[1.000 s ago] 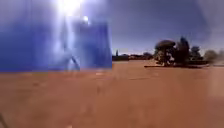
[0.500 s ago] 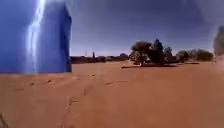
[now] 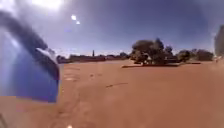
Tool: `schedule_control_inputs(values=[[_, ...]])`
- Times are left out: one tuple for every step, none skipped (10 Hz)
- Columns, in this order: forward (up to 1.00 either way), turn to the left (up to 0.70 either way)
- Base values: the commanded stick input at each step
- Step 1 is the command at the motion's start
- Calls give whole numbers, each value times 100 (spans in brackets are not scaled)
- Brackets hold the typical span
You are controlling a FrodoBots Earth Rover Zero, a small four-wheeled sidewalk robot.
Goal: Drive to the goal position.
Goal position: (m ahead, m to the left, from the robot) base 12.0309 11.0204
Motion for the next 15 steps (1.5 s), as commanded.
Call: schedule_control_inputs(values=[[70,0],[70,0],[70,0],[37,0],[2,0],[70,0],[70,0],[70,0],[70,0],[70,0],[70,0],[70,0],[70,0],[70,0],[70,0]])
